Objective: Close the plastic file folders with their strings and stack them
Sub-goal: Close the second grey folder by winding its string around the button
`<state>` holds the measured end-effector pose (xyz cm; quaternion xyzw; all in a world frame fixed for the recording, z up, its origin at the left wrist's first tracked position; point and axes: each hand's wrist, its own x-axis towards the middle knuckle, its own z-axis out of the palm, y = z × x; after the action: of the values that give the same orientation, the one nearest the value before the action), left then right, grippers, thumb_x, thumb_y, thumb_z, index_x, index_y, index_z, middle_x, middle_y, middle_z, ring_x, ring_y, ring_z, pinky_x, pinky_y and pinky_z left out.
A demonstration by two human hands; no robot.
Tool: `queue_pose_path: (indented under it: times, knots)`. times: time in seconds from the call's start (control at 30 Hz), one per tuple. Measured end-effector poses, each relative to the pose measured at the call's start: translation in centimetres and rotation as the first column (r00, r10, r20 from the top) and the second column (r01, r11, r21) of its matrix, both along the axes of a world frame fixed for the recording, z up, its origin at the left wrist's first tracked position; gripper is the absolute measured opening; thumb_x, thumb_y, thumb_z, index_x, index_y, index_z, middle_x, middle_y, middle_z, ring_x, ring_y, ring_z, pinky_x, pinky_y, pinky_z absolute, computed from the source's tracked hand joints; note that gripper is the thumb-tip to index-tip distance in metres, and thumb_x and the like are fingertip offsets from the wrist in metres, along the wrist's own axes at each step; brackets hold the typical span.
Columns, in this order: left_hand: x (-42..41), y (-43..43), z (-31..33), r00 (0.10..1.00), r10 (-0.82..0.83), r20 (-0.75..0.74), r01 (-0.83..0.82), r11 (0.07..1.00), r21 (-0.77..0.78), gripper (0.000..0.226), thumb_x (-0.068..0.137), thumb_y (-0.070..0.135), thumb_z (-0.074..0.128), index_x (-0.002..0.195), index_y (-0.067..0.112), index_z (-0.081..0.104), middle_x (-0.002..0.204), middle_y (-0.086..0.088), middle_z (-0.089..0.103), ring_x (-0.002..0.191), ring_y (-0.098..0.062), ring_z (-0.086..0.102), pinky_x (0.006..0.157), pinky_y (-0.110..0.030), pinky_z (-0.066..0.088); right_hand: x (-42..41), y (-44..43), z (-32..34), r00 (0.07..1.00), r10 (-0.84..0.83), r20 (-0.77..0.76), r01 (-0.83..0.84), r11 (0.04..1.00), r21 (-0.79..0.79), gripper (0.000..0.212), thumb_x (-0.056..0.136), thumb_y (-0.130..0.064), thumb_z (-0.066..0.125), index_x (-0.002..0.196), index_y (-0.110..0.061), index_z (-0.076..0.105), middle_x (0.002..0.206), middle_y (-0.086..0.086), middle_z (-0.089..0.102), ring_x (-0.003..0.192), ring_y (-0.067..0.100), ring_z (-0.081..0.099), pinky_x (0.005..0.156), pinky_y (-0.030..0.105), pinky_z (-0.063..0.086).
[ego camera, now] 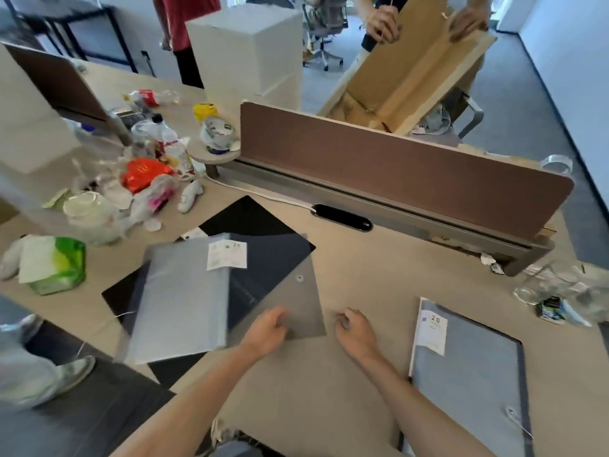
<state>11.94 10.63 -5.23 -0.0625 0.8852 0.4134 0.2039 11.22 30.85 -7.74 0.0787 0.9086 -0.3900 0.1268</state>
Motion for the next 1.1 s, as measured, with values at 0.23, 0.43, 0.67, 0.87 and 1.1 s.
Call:
queue_pose_path:
  times: [0.23,0.43,0.67,0.87,1.1]
  knots:
    - [-4.0,-11.9,-1.6,1.000,0.002,-0.021,-0.006,0.988,-0.154,0.045,0.090,0.018,0.055,0.133,0.013,0.048,0.139,-0.011,0.045,0.128,-0.027,0.042,0.107,-0.031,0.033,-4.2,-9.2,-2.1,0.969,-0.158,0.190,0.141,0.985,0.100,0.042,0.084,-0.025,0.058,0.124,-0.011,0.057,0.127,0.011,0.057,0.123,0.029,0.050,0.105,0.032,0.039]
    - [-5.8,-17.5,-4.6,0.959,-0.230,0.165,0.272,0.906,-0.324,0.075,0.090,0.040,0.050,0.151,0.026,0.008,0.161,-0.007,-0.003,0.148,-0.028,0.001,0.120,-0.044,0.017,-5.0,-12.5,-3.8,0.927,-0.316,0.201,0.220,0.895,0.388,0.076,0.081,-0.052,0.057,0.141,-0.018,0.027,0.144,0.012,0.032,0.131,0.034,0.033,0.106,0.040,0.032]
    - [-7.5,-20.3,-4.8,0.901,-0.386,0.196,0.433,0.822,-0.370,0.072,0.092,0.043,0.047,0.151,0.030,0.009,0.162,-0.003,0.000,0.149,-0.026,0.004,0.120,-0.036,0.013,-6.4,-11.4,-4.2,0.816,-0.481,0.321,0.486,0.871,0.072,0.049,0.071,-0.048,0.070,0.103,-0.012,0.063,0.108,0.011,0.066,0.098,0.026,0.062,0.083,0.032,0.049]
    - [-7.3,-18.9,-3.9,0.876,-0.412,0.252,0.480,0.797,-0.366,0.077,0.090,0.043,0.051,0.151,0.030,0.006,0.162,-0.001,-0.006,0.149,-0.025,-0.002,0.121,-0.043,0.016,-6.4,-11.9,-3.5,0.768,-0.420,0.483,0.423,0.899,0.110,0.038,0.064,-0.049,0.069,0.087,-0.019,0.070,0.116,0.008,0.068,0.108,0.028,0.061,0.096,0.035,0.048]
    - [-6.2,-15.5,-4.1,0.863,-0.387,0.325,0.494,0.781,-0.382,0.100,0.083,0.049,0.062,0.148,0.038,-0.012,0.155,-0.009,-0.032,0.143,-0.037,-0.024,0.117,-0.057,0.017,-5.5,-9.5,-2.3,0.827,-0.451,0.336,0.411,0.892,0.188,0.042,0.080,-0.026,0.060,0.118,-0.009,0.055,0.128,0.017,0.052,0.124,0.033,0.045,0.100,0.034,0.039]
